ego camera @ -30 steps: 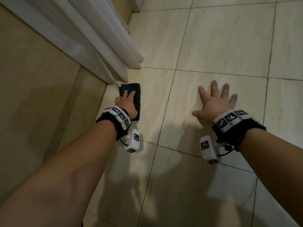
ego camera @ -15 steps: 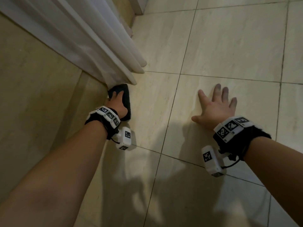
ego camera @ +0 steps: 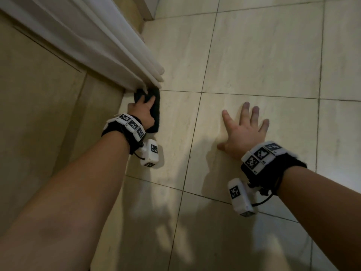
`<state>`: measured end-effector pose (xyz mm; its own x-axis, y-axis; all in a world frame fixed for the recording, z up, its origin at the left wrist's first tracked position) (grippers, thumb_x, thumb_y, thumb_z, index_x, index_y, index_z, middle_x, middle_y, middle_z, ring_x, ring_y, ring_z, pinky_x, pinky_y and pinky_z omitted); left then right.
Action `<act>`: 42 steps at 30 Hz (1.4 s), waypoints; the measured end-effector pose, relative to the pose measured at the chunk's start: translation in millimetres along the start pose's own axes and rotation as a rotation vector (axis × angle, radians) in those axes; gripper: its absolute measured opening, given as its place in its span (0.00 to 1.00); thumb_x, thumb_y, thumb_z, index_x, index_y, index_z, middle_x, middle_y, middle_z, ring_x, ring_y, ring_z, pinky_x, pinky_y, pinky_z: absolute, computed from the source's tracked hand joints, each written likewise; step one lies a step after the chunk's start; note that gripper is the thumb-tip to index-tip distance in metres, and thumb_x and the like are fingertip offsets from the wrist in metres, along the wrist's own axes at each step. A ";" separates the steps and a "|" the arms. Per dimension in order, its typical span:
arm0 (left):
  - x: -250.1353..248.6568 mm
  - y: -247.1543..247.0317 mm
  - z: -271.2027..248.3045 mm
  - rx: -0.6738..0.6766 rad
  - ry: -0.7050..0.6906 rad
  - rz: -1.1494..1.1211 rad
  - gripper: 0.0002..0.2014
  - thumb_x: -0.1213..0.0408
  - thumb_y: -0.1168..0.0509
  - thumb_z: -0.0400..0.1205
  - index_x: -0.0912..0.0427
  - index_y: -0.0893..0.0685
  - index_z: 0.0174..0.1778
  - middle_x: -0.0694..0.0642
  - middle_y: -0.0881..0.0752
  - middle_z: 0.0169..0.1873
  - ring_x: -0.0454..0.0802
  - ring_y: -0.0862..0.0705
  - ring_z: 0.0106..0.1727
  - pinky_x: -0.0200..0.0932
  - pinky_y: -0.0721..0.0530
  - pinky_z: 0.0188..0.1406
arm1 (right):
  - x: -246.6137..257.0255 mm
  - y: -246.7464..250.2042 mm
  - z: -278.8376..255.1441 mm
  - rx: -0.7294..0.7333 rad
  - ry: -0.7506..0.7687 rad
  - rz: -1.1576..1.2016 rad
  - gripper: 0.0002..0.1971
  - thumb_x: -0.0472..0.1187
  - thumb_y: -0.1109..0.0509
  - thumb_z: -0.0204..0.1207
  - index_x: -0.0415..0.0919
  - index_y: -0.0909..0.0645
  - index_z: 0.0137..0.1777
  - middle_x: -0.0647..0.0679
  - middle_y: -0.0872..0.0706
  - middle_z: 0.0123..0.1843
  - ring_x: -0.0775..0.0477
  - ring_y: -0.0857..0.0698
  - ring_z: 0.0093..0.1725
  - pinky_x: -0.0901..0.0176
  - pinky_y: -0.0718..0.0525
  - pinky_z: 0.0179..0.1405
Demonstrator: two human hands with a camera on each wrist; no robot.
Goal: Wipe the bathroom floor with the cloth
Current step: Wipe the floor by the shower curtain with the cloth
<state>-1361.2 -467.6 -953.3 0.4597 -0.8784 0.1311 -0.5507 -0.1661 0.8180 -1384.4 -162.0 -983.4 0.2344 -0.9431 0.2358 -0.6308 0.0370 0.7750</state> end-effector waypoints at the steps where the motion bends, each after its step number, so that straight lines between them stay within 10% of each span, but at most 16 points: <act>1: -13.7 -2.3 -7.1 0.005 -0.025 -0.005 0.42 0.67 0.37 0.81 0.43 0.53 0.87 0.55 0.55 0.87 0.69 0.42 0.80 0.50 0.39 0.80 | 0.3 0.0 -0.5 0.002 0.000 -0.003 0.52 0.64 0.28 0.74 0.63 0.65 0.85 0.40 0.78 0.84 0.32 0.75 0.83 0.25 0.66 0.80; 14: -137.4 -33.5 -78.0 0.011 -0.328 0.095 0.44 0.64 0.36 0.79 0.37 0.55 0.85 0.50 0.60 0.86 0.61 0.48 0.82 0.59 0.30 0.75 | -1.0 0.2 -4.6 -0.032 -0.028 -0.047 0.51 0.64 0.30 0.75 0.63 0.65 0.85 0.41 0.76 0.85 0.33 0.72 0.84 0.27 0.64 0.81; 42: 60.9 -30.2 -3.0 0.103 0.158 -0.010 0.44 0.64 0.34 0.83 0.47 0.58 0.87 0.58 0.57 0.86 0.69 0.49 0.84 0.61 0.45 0.83 | -6.3 -2.4 0.1 0.036 0.011 -0.033 0.51 0.66 0.32 0.76 0.63 0.66 0.85 0.41 0.79 0.84 0.33 0.75 0.82 0.26 0.67 0.80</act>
<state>-1314.4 -514.7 -968.3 0.5648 -0.7963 0.2163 -0.6100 -0.2264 0.7594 -1384.5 -156.2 -986.8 0.2632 -0.9399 0.2174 -0.6490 -0.0058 0.7608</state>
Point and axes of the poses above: each hand's wrist, its own z-axis towards the middle knuckle, its own y-axis out of the back of the hand, x = y × z, the point moved 7 cm from there along z, towards the middle knuckle
